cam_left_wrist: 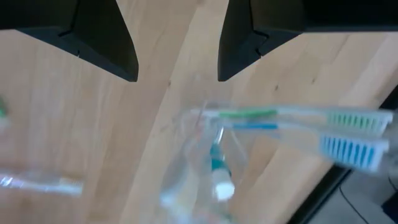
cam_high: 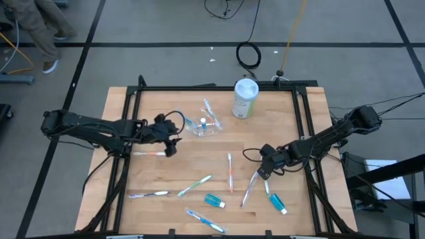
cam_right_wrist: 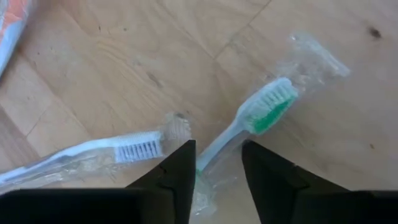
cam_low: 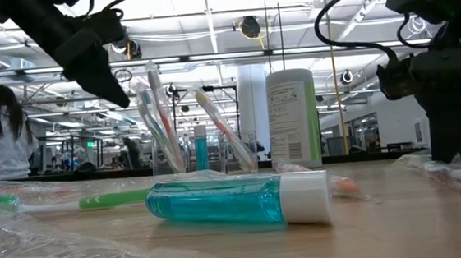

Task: Pick & Place toothbrushing station
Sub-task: Put the green toothbrush into the transparent organizer

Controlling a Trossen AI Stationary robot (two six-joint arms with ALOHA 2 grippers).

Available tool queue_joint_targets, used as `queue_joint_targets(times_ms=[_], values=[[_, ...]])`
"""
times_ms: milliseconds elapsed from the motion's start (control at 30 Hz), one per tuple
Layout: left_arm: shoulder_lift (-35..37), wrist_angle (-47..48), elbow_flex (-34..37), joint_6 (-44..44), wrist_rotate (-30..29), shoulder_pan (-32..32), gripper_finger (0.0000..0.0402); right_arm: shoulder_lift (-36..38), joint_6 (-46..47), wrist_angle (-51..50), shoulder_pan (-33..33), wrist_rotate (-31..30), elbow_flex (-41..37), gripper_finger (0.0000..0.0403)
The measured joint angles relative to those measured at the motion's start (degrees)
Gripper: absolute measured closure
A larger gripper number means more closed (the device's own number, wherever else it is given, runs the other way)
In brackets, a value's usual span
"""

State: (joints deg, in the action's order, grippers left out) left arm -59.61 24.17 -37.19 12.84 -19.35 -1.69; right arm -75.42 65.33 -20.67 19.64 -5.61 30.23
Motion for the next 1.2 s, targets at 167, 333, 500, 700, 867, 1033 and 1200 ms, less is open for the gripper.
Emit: queue_joint_targets(times_ms=[167,333,500,700,867,1033,1200], values=[[0.00,1.47,0.00,-0.24,0.17,0.00,0.0174,0.02,-1.45,0.10,0.00,-0.78,-0.22,0.0337],[0.00,1.09,0.00,-0.26,0.17,0.00,0.0174,2.27,-3.56,2.65,0.04,-3.93,-0.46,0.0395],[0.00,1.07,0.00,0.93,0.19,0.00,0.0174,6.68,-9.26,6.60,-0.61,-15.13,-0.62,0.0388],[0.00,0.91,0.00,1.03,0.19,0.00,0.0174,11.56,-23.27,19.92,-1.60,-22.69,-0.58,0.0400],[0.00,0.78,0.00,1.07,-0.16,0.00,0.0174,12.11,-45.53,41.79,-3.30,-25.90,-0.54,0.0402],[0.00,0.80,0.00,1.45,-0.18,0.00,0.0174,8.44,-64.94,63.62,-6.84,-25.64,-0.46,0.0402],[0.00,0.80,0.00,1.46,-0.18,0.00,0.0174,2.05,-73.81,79.71,-12.91,-15.37,-0.45,0.0403]])
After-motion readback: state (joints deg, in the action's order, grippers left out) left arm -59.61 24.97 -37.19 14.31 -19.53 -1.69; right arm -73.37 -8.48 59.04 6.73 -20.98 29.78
